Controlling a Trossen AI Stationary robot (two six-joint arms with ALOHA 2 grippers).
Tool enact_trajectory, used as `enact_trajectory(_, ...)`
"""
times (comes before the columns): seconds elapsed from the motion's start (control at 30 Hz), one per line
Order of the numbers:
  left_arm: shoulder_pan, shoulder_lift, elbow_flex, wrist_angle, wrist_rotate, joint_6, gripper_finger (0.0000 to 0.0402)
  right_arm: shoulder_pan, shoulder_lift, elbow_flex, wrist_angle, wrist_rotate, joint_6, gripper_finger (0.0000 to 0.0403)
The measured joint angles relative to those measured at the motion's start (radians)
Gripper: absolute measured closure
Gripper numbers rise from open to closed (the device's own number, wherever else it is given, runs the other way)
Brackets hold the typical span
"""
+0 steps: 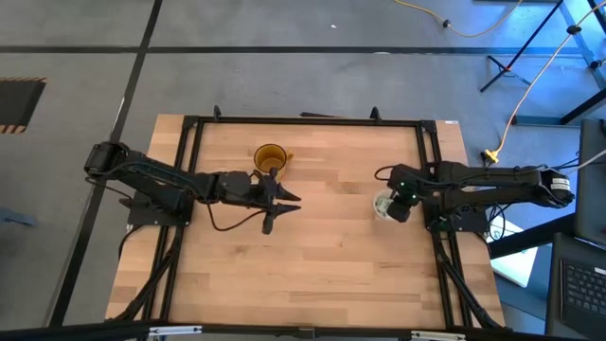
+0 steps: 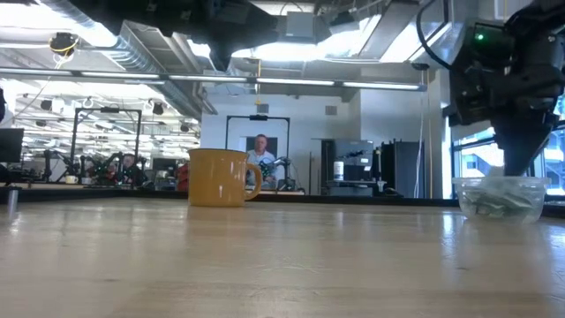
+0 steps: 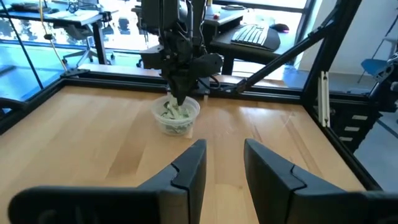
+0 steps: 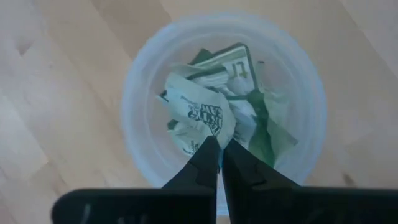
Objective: Pick and place items into bin
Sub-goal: Put the stevia packet into the transparent bin
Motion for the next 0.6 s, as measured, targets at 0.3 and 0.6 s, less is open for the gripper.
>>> enact_trajectory(0.3,0.012,-0.006,0.000,-0.011,-0.018,0.016,0.0298,0.000,0.000,-0.014,0.005,0.040,0.002,0.0380)
enact_trajectory(0.6,0.068,-0.119,0.000,-0.102,0.009,0.018,0.0298,0.000,0.000,-0.014,0.010,0.054,0.033,0.0308)
